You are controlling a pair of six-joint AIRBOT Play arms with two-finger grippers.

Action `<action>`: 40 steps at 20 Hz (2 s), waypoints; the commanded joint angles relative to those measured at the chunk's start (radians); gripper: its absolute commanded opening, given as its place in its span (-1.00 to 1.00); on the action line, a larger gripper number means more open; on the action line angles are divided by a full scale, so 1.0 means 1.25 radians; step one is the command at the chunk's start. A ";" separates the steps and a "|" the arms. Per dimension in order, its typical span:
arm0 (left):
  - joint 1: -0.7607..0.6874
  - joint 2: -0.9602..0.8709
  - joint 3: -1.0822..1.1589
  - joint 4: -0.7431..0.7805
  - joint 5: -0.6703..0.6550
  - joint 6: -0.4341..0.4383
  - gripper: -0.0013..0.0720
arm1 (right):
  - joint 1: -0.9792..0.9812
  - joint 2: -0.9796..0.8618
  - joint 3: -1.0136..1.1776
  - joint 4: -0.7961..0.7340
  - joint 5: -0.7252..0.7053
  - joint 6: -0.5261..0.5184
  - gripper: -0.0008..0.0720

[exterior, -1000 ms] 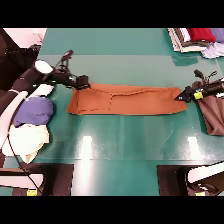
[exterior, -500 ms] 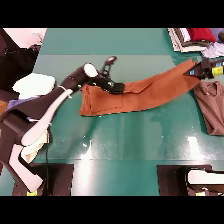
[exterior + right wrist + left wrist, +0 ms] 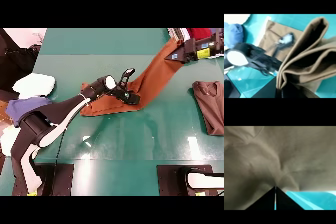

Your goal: Fold the shirts.

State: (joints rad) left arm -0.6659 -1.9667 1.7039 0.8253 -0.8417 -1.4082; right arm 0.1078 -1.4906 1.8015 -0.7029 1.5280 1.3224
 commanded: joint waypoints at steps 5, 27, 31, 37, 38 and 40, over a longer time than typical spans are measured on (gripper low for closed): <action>0.005 -0.005 0.011 -0.001 -0.005 0.002 -0.90 | 0.087 -0.002 0.011 0.002 -0.050 -0.007 -0.95; 0.575 0.437 0.016 0.242 -0.304 0.026 -0.90 | 0.555 -0.266 0.011 -0.023 -0.487 -0.119 0.53; 0.573 0.437 0.016 0.235 -0.326 0.044 -0.90 | 0.439 -0.213 -0.005 -0.169 -0.248 -0.100 0.40; 0.573 0.437 0.016 0.231 -0.329 0.044 -0.90 | 0.166 -0.088 -0.302 -0.185 -0.216 -0.080 0.40; 0.573 0.437 0.016 0.229 -0.329 0.044 -0.90 | 0.125 -0.085 -0.342 -0.183 -0.230 -0.080 0.41; 0.573 0.437 0.016 0.226 -0.329 0.044 -0.90 | 0.062 -0.104 -0.401 -0.123 -0.243 -0.080 0.99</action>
State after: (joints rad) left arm 0.0494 -1.4208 1.7237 1.1137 -1.2499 -1.3552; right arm 0.3103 -1.6276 1.4258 -0.9104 1.2358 1.2171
